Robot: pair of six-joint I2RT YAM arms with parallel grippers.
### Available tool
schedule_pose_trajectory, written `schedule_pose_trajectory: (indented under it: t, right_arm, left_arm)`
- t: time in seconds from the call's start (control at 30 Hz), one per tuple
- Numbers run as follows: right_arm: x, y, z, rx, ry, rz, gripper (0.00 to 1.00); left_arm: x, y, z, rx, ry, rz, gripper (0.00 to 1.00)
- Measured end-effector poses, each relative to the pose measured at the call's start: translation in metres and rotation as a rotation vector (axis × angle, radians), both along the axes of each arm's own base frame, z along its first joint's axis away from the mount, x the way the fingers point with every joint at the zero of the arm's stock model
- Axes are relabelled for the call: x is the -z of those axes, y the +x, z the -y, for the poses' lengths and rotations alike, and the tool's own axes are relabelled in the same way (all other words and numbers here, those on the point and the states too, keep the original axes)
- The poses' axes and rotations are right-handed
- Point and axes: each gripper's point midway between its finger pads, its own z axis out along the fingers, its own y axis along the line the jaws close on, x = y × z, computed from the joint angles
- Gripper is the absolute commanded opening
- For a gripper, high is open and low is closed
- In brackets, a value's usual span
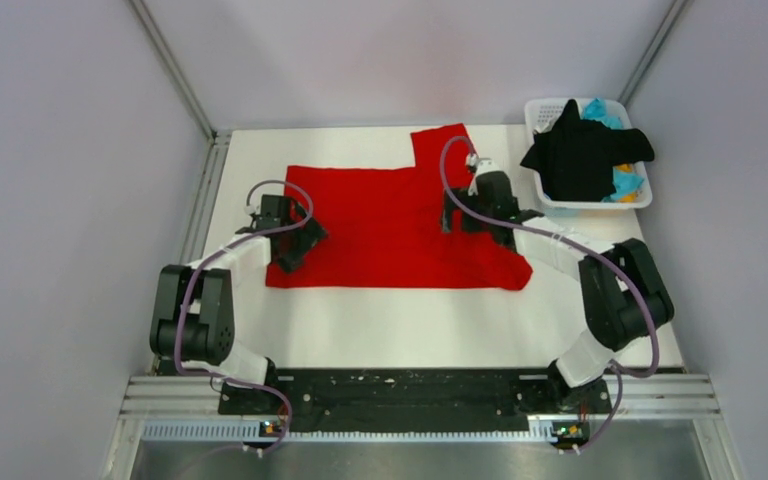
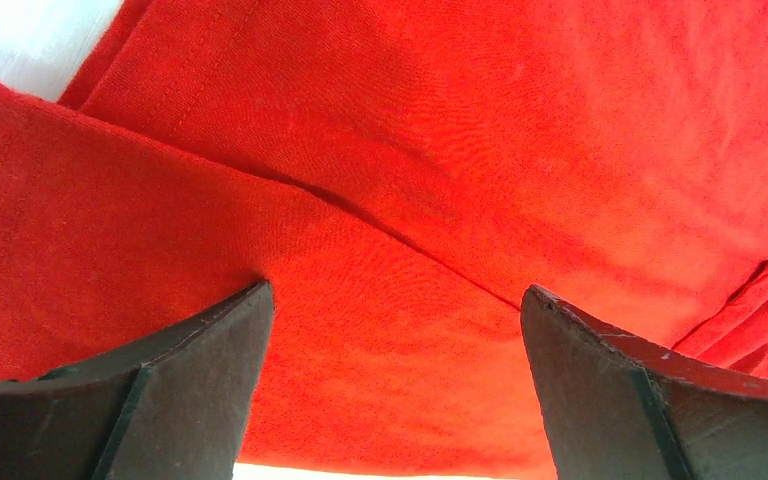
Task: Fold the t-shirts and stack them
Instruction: Fold the flattened tshirt in 1/3 of the way
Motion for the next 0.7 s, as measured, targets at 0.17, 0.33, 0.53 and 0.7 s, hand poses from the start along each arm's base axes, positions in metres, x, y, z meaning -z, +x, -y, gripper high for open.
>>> schedule_pose_trajectory:
  t: [0.17, 0.33, 0.53, 0.7]
  right_arm:
    - [0.037, -0.049, -0.043, -0.108, 0.048, -0.116, 0.99]
    - [0.059, -0.068, -0.039, -0.086, 0.084, -0.164, 0.99]
    - [0.058, -0.104, -0.029, -0.049, 0.18, -0.16, 0.98]
    - [0.057, -0.157, -0.014, -0.011, 0.231, -0.208, 0.98]
  left_arm:
    - [0.001, 0.0, 0.001, 0.004, -0.011, 0.006, 0.99]
    - [-0.001, -0.005, 0.002, 0.003, -0.031, 0.049, 0.99]
    - [-0.002, -0.037, 0.007, 0.002, -0.06, 0.089, 0.99]
    - [-0.002, -0.07, 0.017, 0.008, -0.075, 0.087, 0.99]
